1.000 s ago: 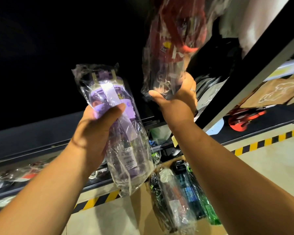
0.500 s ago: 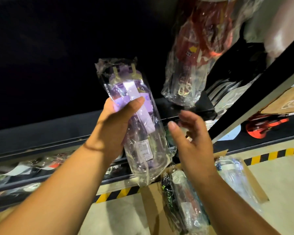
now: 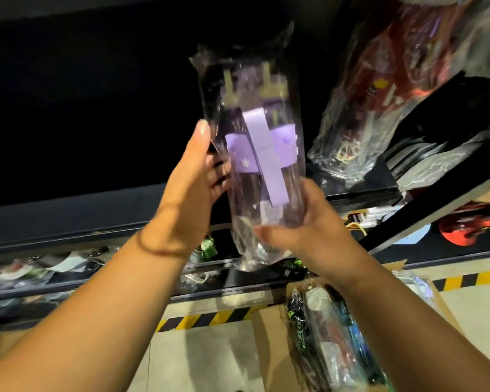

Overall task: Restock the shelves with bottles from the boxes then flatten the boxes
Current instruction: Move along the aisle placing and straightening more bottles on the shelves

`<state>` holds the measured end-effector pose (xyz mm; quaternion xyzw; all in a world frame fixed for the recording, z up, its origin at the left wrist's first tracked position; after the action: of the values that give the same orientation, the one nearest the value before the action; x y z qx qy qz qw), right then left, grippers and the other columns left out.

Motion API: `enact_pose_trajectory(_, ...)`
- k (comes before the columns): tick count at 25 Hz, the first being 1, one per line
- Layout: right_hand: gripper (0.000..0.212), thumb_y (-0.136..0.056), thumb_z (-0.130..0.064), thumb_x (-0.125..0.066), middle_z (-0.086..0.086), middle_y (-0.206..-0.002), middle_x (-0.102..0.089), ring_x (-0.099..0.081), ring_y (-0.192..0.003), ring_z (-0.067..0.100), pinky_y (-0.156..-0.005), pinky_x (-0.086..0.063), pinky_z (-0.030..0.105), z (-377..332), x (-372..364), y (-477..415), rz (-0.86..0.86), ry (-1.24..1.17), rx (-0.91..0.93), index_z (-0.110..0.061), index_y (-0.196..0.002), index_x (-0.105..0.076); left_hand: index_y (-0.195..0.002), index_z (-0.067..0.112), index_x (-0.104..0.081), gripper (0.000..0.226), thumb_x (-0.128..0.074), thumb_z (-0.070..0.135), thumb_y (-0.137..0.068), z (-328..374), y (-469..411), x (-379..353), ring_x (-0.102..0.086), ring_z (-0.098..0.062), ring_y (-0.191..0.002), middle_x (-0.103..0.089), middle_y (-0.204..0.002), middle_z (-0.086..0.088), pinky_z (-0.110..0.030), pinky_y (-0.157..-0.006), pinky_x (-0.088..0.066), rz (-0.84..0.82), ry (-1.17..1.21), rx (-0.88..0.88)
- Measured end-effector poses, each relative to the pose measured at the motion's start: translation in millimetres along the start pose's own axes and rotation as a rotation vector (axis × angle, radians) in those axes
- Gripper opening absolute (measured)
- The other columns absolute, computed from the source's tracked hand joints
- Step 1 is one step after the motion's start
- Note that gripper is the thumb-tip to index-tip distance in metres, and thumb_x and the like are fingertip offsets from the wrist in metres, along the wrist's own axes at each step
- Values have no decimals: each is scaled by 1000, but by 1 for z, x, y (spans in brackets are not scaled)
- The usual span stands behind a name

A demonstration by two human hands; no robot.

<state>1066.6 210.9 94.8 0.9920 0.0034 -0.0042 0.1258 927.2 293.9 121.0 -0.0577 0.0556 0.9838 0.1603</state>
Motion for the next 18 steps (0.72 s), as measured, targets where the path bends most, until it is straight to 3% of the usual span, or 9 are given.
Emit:
enact_pose_trajectory(2,67,-71,-1,-83,-3,-107,-71,-71,-94,7,-82,-58,25,-16,-1,-13,109,85,114,-26,-119,-45,-107,15,-64,41,-41,49,-101,-13,-2,39,-60,-7,-91,-70,-102,-1,-34,-91,-45,294,-207,-60)
enact_pose_trajectory(3,69,-69,-3,-85,-5,-108,-69,-70,-94,5,-83,-58,25,-22,-3,-21,167,131,176,-25,-120,-43,-100,16,-62,39,-43,50,-98,-18,1,56,-57,-7,-86,-66,-96,1,-32,-86,-44,383,-443,-135)
enact_pose_trajectory(5,74,-67,-8,-89,-4,-110,-65,-69,-94,5,-82,-59,27,-26,-5,-37,279,165,255,-22,-121,-40,-112,15,-63,50,-39,55,-95,-40,3,68,-60,-20,-101,-65,-109,-5,-39,-90,-45,296,-1029,-234)
enact_pose_trajectory(7,81,-62,-26,-90,4,-116,-61,-67,-103,18,-85,-58,36,-16,-7,-53,401,191,279,-21,-124,-38,-128,16,-60,57,-33,55,-95,-62,5,67,-56,-34,-122,-60,-128,-11,-51,-102,-42,164,-1438,-263)
enact_pose_trajectory(10,93,-58,-51,-84,7,-125,-54,-57,-115,32,-93,-53,47,6,-7,-71,567,266,269,-24,-130,-32,-139,22,-52,64,-23,56,-93,-67,8,58,-42,-30,-140,-49,-145,-7,-56,-116,-26,173,-1580,-130)
enact_pose_trajectory(14,90,-64,-45,-83,7,-123,-56,-56,-116,28,-100,-47,47,11,-7,-78,683,310,269,-25,-131,-28,-145,31,-42,66,-13,59,-93,-73,9,64,-34,-20,-146,-42,-151,4,-49,-121,-21,220,-1675,-116)
enact_pose_trajectory(18,87,-71,-40,-84,11,-121,-57,-44,-120,31,-105,-37,52,8,-4,-80,787,446,175,-6,-134,-34,-142,28,-47,62,-18,56,-95,-74,10,63,-41,-19,-142,-48,-146,3,-51,-119,-26,254,-1690,-186)
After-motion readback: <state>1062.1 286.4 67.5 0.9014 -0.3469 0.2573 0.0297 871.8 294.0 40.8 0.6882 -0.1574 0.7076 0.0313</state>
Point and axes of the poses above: each hand's wrist, its own y-axis away from the middle knuckle, its own x-axis out of the back of the hand, z = x × y, the point moved 6 cm from there along -y, towards the middle knuckle
